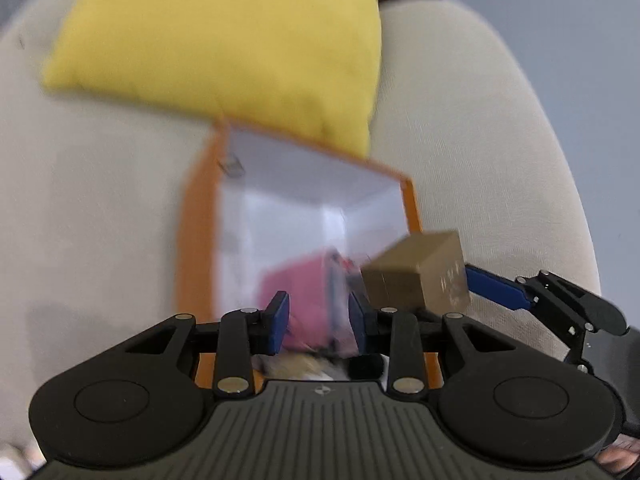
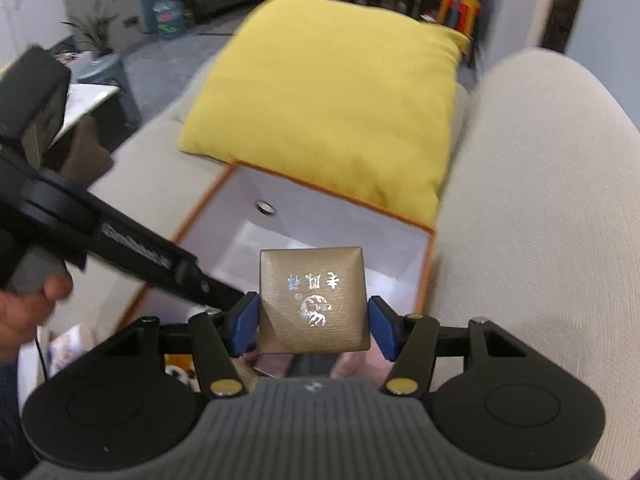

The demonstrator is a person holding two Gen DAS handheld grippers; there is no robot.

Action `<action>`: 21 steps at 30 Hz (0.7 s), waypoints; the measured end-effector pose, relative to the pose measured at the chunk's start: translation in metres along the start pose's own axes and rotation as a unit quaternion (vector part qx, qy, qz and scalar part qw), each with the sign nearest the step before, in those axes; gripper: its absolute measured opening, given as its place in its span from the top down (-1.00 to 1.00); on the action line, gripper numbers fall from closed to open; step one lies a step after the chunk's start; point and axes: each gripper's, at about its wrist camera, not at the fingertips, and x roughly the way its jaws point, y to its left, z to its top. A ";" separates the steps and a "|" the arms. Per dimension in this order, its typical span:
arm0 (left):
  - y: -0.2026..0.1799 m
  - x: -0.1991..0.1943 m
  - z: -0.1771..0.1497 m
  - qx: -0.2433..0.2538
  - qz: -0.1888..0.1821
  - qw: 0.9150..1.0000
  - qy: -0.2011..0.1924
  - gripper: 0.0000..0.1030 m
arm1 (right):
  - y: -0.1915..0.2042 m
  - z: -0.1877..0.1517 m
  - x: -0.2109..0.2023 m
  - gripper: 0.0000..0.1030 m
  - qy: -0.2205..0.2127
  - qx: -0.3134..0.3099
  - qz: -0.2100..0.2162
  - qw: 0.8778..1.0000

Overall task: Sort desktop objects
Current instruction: 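Lower the card holder into the shoebox and open left tool while right tool lowers the gold cube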

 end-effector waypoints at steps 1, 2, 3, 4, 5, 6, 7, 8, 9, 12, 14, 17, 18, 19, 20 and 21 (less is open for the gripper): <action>0.004 -0.011 0.002 0.009 0.013 1.000 -0.019 0.29 | 0.005 0.005 -0.001 -0.18 -0.005 -0.016 0.008 1.000; 0.008 -0.020 0.004 0.016 0.026 0.999 -0.034 0.29 | 0.012 0.010 0.000 -0.18 -0.008 -0.035 0.015 0.999; 0.012 -0.026 0.005 0.020 0.038 0.998 -0.047 0.29 | 0.018 0.015 0.003 -0.18 -0.007 -0.055 0.023 0.998; 0.017 -0.032 0.005 0.024 0.049 0.997 -0.059 0.29 | 0.025 0.021 0.008 -0.18 -0.004 -0.075 0.032 0.997; 0.022 -0.038 0.004 0.028 0.056 0.996 -0.065 0.29 | 0.032 0.026 0.014 -0.18 0.002 -0.095 0.041 0.995; 0.025 -0.040 0.002 0.032 0.060 0.995 -0.068 0.29 | 0.040 0.032 0.024 -0.18 0.012 -0.118 0.049 0.992; 0.028 -0.039 0.003 0.036 0.062 0.995 -0.068 0.29 | 0.048 0.036 0.035 -0.18 0.025 -0.143 0.052 0.988; 0.031 -0.039 0.002 0.041 0.062 0.995 -0.066 0.29 | 0.054 0.039 0.046 -0.18 0.038 -0.164 0.053 0.984; 0.035 -0.039 -0.001 0.045 0.062 0.995 -0.062 0.29 | 0.061 0.040 0.059 -0.18 0.055 -0.187 0.051 0.980; 0.047 -0.044 -0.004 0.056 0.060 0.995 -0.056 0.29 | 0.077 0.043 0.089 -0.18 0.076 -0.255 0.043 0.963; 0.053 -0.047 -0.005 0.062 0.062 0.994 -0.059 0.29 | 0.082 0.049 0.105 -0.18 0.088 -0.267 0.047 0.959; 0.057 -0.043 -0.006 0.066 0.066 0.993 -0.066 0.29 | 0.092 0.050 0.125 -0.18 0.109 -0.303 0.050 0.945; 0.062 -0.044 -0.006 0.063 0.065 0.994 -0.066 0.29 | 0.094 0.048 0.130 -0.18 0.116 -0.314 0.050 0.941; 0.066 -0.044 -0.005 0.059 0.061 0.994 -0.065 0.29 | 0.098 0.044 0.135 -0.18 0.124 -0.326 0.050 0.936; 0.068 -0.044 -0.004 0.057 0.058 0.995 -0.065 0.29 | 0.100 0.043 0.141 -0.18 0.132 -0.335 0.051 0.932; 0.071 -0.043 -0.004 0.054 0.057 0.995 -0.064 0.29 | 0.103 0.041 0.148 -0.18 0.140 -0.344 0.052 0.927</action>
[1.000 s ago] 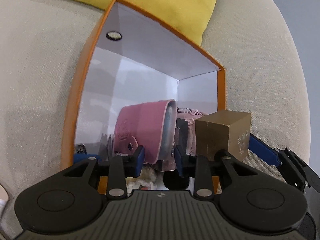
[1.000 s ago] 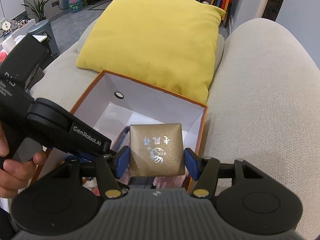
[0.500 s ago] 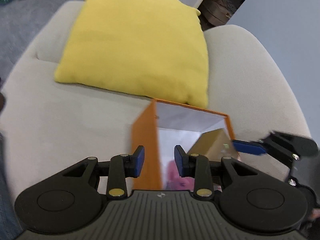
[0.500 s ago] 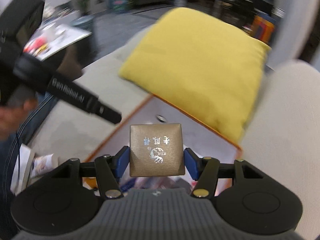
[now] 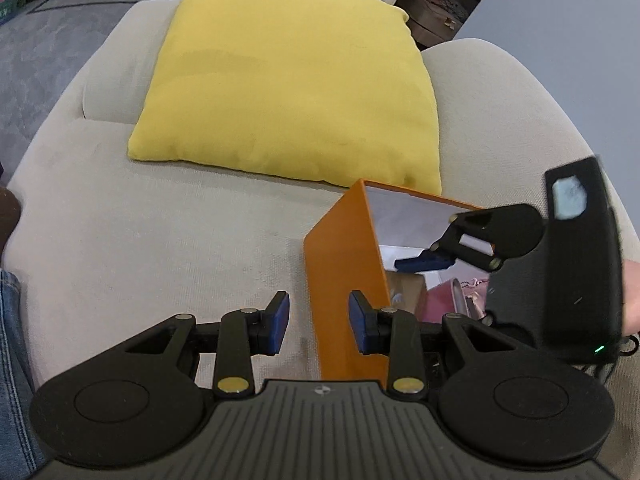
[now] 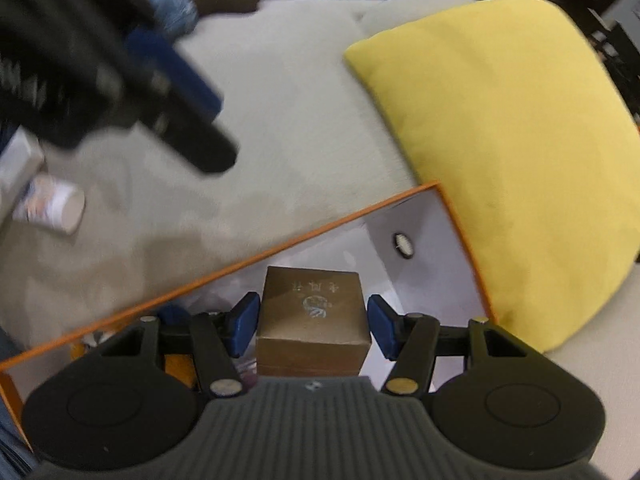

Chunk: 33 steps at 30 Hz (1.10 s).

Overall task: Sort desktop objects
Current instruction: 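Lower the card holder into the shoebox and open left tool while right tool lowers the gold cube, then lower the gold gift cube into the shoebox and open the right tool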

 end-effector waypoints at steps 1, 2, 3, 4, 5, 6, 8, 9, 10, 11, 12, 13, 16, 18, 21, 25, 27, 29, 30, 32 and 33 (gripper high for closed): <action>0.003 0.003 0.000 -0.002 -0.002 1.000 0.001 0.29 | 0.001 0.001 0.006 -0.18 0.006 -0.008 0.002 1.000; 0.006 0.004 0.000 -0.004 -0.002 1.000 0.002 0.29 | 0.001 0.001 0.011 -0.18 0.009 -0.009 0.002 1.000; 0.008 0.005 -0.001 -0.005 -0.003 1.000 0.003 0.29 | 0.001 -0.001 0.014 -0.18 0.012 -0.006 0.003 1.000; 0.010 0.006 -0.002 -0.005 -0.002 1.000 0.004 0.29 | -0.001 -0.001 0.018 -0.18 0.013 -0.002 0.007 1.000; 0.011 0.006 -0.002 -0.006 -0.001 1.000 0.006 0.29 | -0.001 -0.001 0.022 -0.18 0.011 0.000 0.010 1.000; 0.013 0.007 -0.003 -0.007 0.001 1.000 0.007 0.29 | -0.003 -0.001 0.023 -0.18 0.007 0.001 0.013 1.000; 0.015 0.007 -0.004 -0.009 0.005 1.000 0.010 0.29 | -0.008 0.001 0.025 -0.19 0.010 0.013 0.022 1.000; 0.016 0.008 -0.004 -0.010 0.005 1.000 0.011 0.29 | -0.011 -0.002 0.025 -0.19 0.018 0.017 0.026 0.999; 0.016 0.008 -0.004 -0.012 0.004 1.000 0.012 0.29 | -0.008 -0.004 0.026 -0.19 0.025 0.015 0.030 0.999; 0.017 0.008 -0.004 -0.013 0.002 1.000 0.012 0.29 | -0.007 -0.004 0.026 -0.19 0.033 0.009 0.035 0.999; 0.017 0.009 -0.003 -0.013 0.001 1.000 0.011 0.29 | -0.006 -0.004 0.027 -0.19 0.042 0.001 0.040 0.998; 0.017 0.008 -0.003 -0.013 0.000 1.000 0.011 0.29 | -0.003 -0.004 0.026 -0.19 0.045 -0.008 0.039 0.998; 0.016 0.009 -0.004 -0.014 -0.001 1.000 0.013 0.29 | -0.001 -0.001 0.027 -0.19 0.057 -0.017 0.039 0.997; 0.017 0.010 -0.004 -0.016 -0.002 1.000 0.015 0.29 | 0.000 0.000 0.028 -0.20 0.065 -0.027 0.046 0.996; 0.019 0.010 -0.004 -0.020 0.000 1.000 0.017 0.29 | -0.004 -0.001 0.032 -0.14 0.082 -0.037 0.066 0.994; 0.020 0.010 -0.004 -0.023 0.003 1.000 0.017 0.29 | 0.004 -0.005 0.036 -0.05 0.082 -0.079 0.072 0.991; 0.020 0.011 -0.004 -0.024 0.003 1.000 0.017 0.29 | 0.002 -0.005 0.037 -0.02 0.096 -0.077 0.074 0.990; 0.020 0.011 -0.005 -0.025 0.002 1.000 0.018 0.29 | 0.000 -0.003 0.034 -0.03 0.100 -0.071 0.079 0.989; 0.020 0.012 -0.005 -0.025 0.003 1.000 0.018 0.29 | -0.002 -0.002 0.033 -0.03 0.094 -0.068 0.078 0.990; 0.020 0.012 -0.004 -0.026 0.003 0.999 0.018 0.29 | -0.005 0.000 0.026 -0.06 0.077 -0.055 0.077 0.993; 0.020 0.013 -0.004 -0.027 0.003 0.999 0.018 0.29 | -0.007 0.001 0.023 -0.08 0.070 -0.046 0.079 0.993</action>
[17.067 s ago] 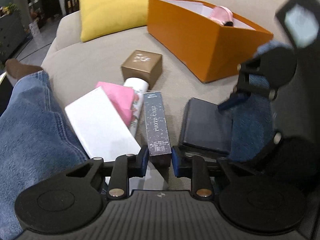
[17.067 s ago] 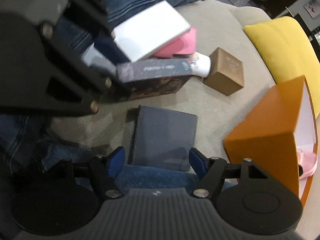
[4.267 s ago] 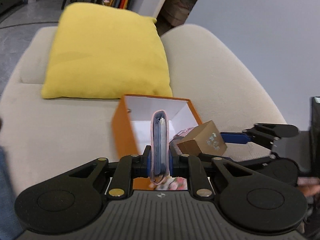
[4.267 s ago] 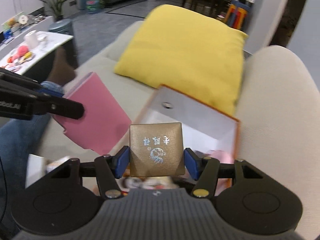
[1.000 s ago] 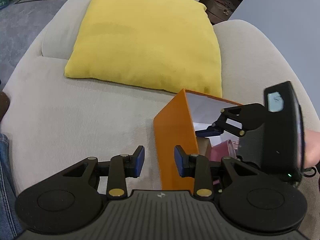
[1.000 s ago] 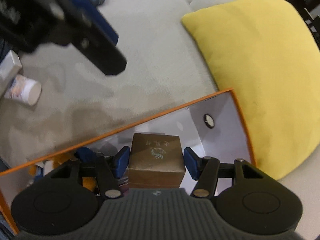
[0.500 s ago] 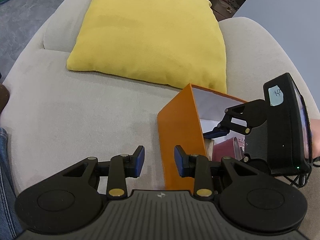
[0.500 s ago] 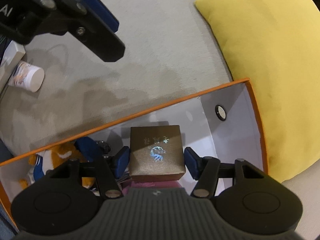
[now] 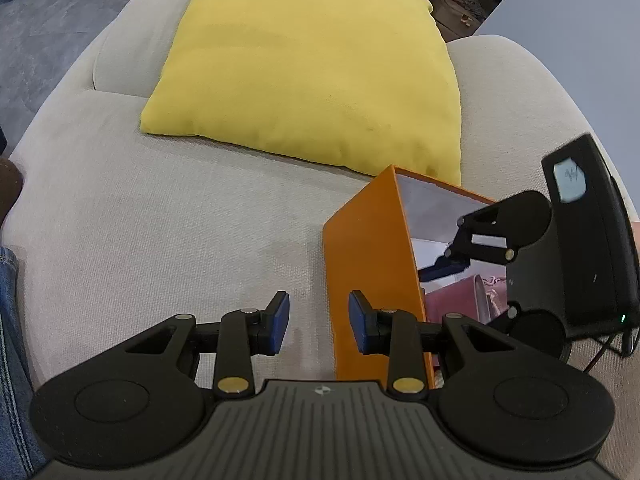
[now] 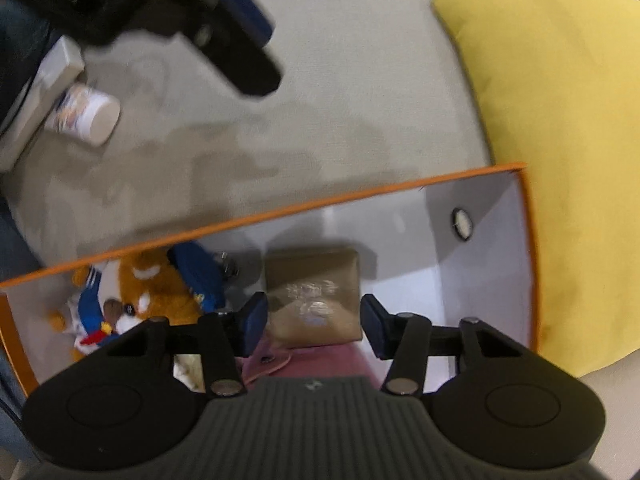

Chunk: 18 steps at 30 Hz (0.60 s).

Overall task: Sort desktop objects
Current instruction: 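Lower the gold gift cube into the shoebox and open the right tool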

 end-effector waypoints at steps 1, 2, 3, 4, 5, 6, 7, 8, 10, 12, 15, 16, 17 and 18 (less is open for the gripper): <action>0.000 0.000 0.000 0.000 0.000 1.000 0.000 0.29 | -0.003 0.001 0.000 -0.09 -0.007 0.008 0.001 1.000; -0.001 0.000 0.000 0.000 -0.001 1.000 0.000 0.29 | -0.005 0.002 0.002 -0.11 -0.010 0.013 0.000 1.000; -0.001 0.000 0.000 0.001 -0.001 1.000 0.000 0.29 | -0.007 0.004 0.006 -0.11 -0.011 0.016 0.001 1.000; -0.001 0.001 0.000 0.001 -0.002 1.000 0.001 0.29 | -0.009 0.006 0.009 -0.11 -0.011 0.016 0.002 1.000; -0.001 0.001 0.000 0.001 -0.002 1.000 0.002 0.29 | -0.010 0.007 0.014 -0.11 -0.010 0.016 0.003 1.000; 0.000 0.001 0.000 0.000 -0.001 1.000 0.003 0.29 | -0.010 0.007 0.017 -0.14 -0.011 0.018 0.008 1.000; 0.000 0.001 0.000 0.000 0.000 1.000 0.003 0.29 | -0.012 0.006 0.017 -0.14 -0.014 0.021 0.018 1.000; 0.001 0.002 0.000 -0.001 0.002 1.000 0.003 0.29 | -0.012 0.005 0.013 -0.05 -0.015 0.026 0.029 0.999; 0.002 0.002 0.001 -0.004 0.005 1.000 0.003 0.29 | -0.012 0.003 0.007 0.04 -0.012 0.026 0.040 0.999; 0.005 0.003 0.001 -0.009 0.006 1.000 0.004 0.29 | -0.009 0.000 0.008 0.09 0.000 0.018 0.042 0.999; 0.005 0.003 0.000 -0.011 0.004 1.000 0.006 0.29 | -0.010 -0.005 0.005 0.19 0.005 0.027 0.086 0.996; 0.005 0.003 0.000 -0.011 0.003 1.000 0.007 0.29 | -0.009 -0.007 0.006 0.25 0.006 0.026 0.098 0.995; 0.004 0.003 -0.001 -0.010 0.002 1.000 0.008 0.29 | -0.007 -0.008 0.005 0.35 0.007 0.020 0.097 0.995; 0.004 0.002 -0.001 -0.010 0.001 1.000 0.008 0.29 | -0.006 -0.009 0.004 0.35 0.005 0.020 0.088 0.996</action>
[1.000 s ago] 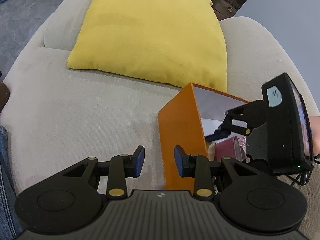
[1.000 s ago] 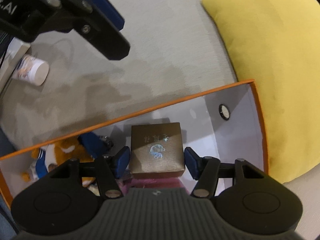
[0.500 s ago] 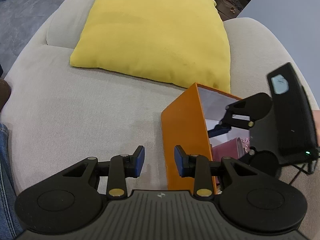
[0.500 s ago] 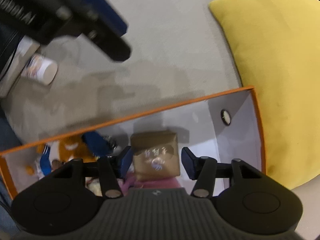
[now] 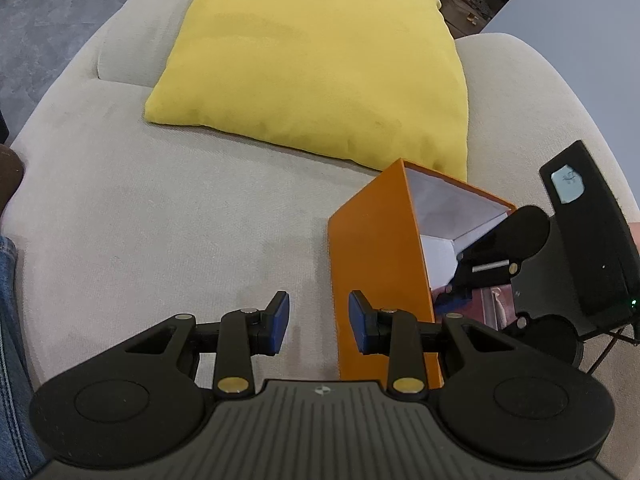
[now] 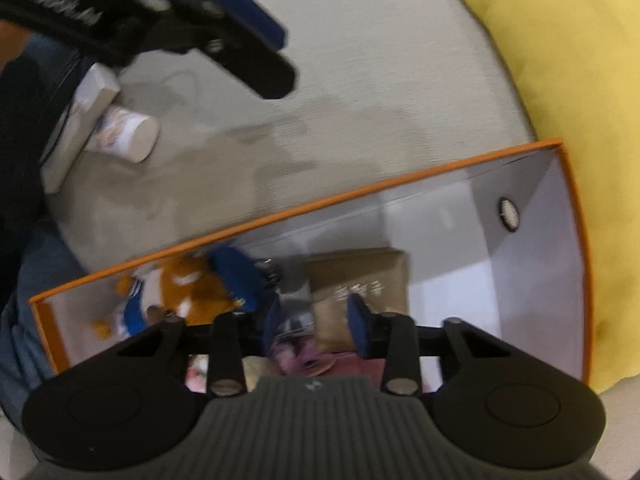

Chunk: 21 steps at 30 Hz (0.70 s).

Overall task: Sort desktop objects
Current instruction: 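Lower the gold gift cube into the shoebox and open the right tool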

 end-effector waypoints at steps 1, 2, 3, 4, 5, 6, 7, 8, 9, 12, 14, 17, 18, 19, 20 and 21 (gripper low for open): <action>0.000 0.000 0.000 0.001 0.000 1.000 -0.001 0.29 | -0.001 -0.001 -0.003 0.35 -0.010 0.005 -0.005 1.000; 0.000 -0.001 0.000 0.001 0.000 1.000 -0.002 0.29 | -0.002 -0.001 -0.006 0.33 -0.023 0.013 -0.005 1.000; 0.000 -0.001 0.000 0.001 0.002 1.000 -0.003 0.29 | -0.004 0.000 -0.009 0.14 -0.036 0.021 -0.011 0.999; -0.001 -0.001 0.000 0.001 0.002 1.000 -0.004 0.29 | -0.007 0.002 -0.011 -0.02 -0.043 0.028 -0.021 0.998; -0.001 -0.001 0.000 0.001 0.002 1.000 -0.004 0.29 | -0.009 0.004 -0.010 -0.23 -0.044 0.031 -0.033 0.998; -0.001 -0.001 0.000 0.001 0.001 1.000 -0.004 0.29 | -0.010 0.006 -0.008 -0.33 -0.041 0.031 -0.041 0.998; -0.001 -0.002 -0.001 0.002 0.001 1.000 -0.004 0.29 | -0.012 0.008 -0.005 -0.33 -0.037 0.033 -0.048 0.998; -0.001 -0.002 -0.001 0.003 0.002 1.000 -0.005 0.29 | -0.015 0.010 -0.002 -0.33 -0.034 0.035 -0.048 0.998; 0.000 -0.002 -0.001 0.003 0.003 1.000 -0.004 0.29 | -0.016 0.012 0.000 -0.33 -0.032 0.038 -0.046 0.998; 0.002 0.000 -0.001 -0.001 0.006 1.000 -0.003 0.29 | -0.020 0.014 0.007 -0.27 -0.029 0.041 -0.031 0.998; 0.004 0.001 0.000 -0.002 0.008 1.000 -0.002 0.29 | -0.020 0.012 0.011 -0.21 -0.024 0.040 -0.022 0.999; 0.005 0.004 0.000 -0.005 0.009 1.000 0.001 0.29 | -0.020 0.011 0.011 -0.21 -0.018 0.038 -0.008 0.999; 0.005 0.004 0.000 -0.005 0.008 1.000 0.002 0.29 | -0.019 0.011 0.011 -0.21 -0.016 0.036 -0.005 0.999; 0.005 0.005 0.000 -0.005 0.008 1.000 0.003 0.29 | -0.018 0.011 0.011 -0.21 -0.013 0.033 0.000 0.999; 0.004 0.005 0.000 -0.005 0.007 1.000 0.004 0.29 | -0.016 0.012 0.011 -0.21 -0.009 0.026 0.006 1.000; 0.004 0.005 0.001 -0.004 0.006 1.000 0.004 0.29 | -0.013 0.013 0.012 -0.21 -0.006 0.016 0.010 1.000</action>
